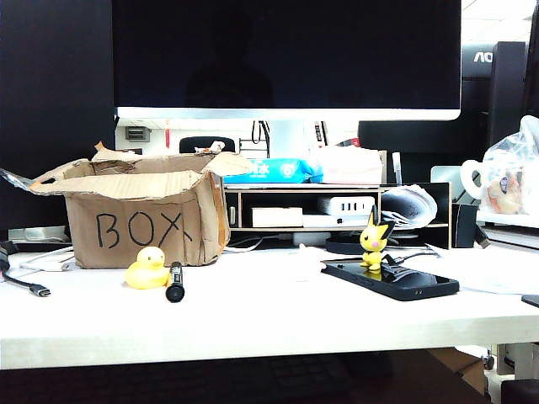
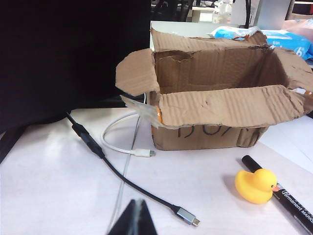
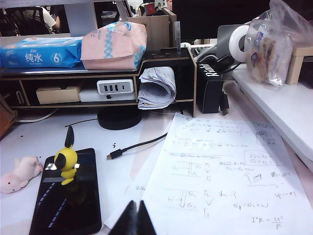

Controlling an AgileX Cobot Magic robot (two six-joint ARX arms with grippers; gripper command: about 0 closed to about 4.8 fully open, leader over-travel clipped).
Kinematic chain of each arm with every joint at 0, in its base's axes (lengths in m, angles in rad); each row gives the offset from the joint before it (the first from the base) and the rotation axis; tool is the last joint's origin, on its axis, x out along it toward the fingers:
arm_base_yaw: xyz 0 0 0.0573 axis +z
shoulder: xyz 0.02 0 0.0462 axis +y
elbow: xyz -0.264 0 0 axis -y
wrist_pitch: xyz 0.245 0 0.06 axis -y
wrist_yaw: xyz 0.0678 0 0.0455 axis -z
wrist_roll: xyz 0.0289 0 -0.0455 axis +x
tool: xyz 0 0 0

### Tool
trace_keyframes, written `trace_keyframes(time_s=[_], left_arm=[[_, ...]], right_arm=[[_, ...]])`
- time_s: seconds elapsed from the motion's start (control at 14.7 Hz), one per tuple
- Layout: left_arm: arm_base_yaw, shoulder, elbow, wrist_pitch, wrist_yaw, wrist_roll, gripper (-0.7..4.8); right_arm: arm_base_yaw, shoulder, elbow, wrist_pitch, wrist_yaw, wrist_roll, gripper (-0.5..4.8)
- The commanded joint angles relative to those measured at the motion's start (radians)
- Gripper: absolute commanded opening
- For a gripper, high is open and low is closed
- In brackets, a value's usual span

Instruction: Put the doll that is least similar in color compared to the others into the paper box.

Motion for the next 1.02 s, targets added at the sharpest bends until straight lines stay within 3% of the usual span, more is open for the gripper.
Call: trace_keyframes(time_s=[0.07, 0.34, 0.55, 0.96, 1.02], left_arm=[[0.001, 0.0, 0.001, 0.008, 0.001, 0.0, -0.05], [-0.002, 0.0, 0.001, 0.008, 0.001, 0.0, -0.05], [-0.08, 0.0, 0.0, 0.007, -0.003, 0.0, -0.05], [-0.503, 0.0, 0.0, 0.007, 0.001, 0.0, -0.05], [-0.528, 0.024, 0.0, 0.009, 0.0, 0.0, -0.05]], right_arm=[[0.0, 0.0, 0.0, 0.018, 0.002, -0.003, 0.03], [0.0, 0.0, 0.0, 0.018, 0.002, -0.003, 0.03], [0.0, 0.0, 0.0, 0.018, 0.002, -0.003, 0.03], [0.0, 0.0, 0.0, 0.018, 0.002, -0.003, 0.03], [0.0, 0.0, 0.0, 0.018, 0.002, -0.003, 0.03]])
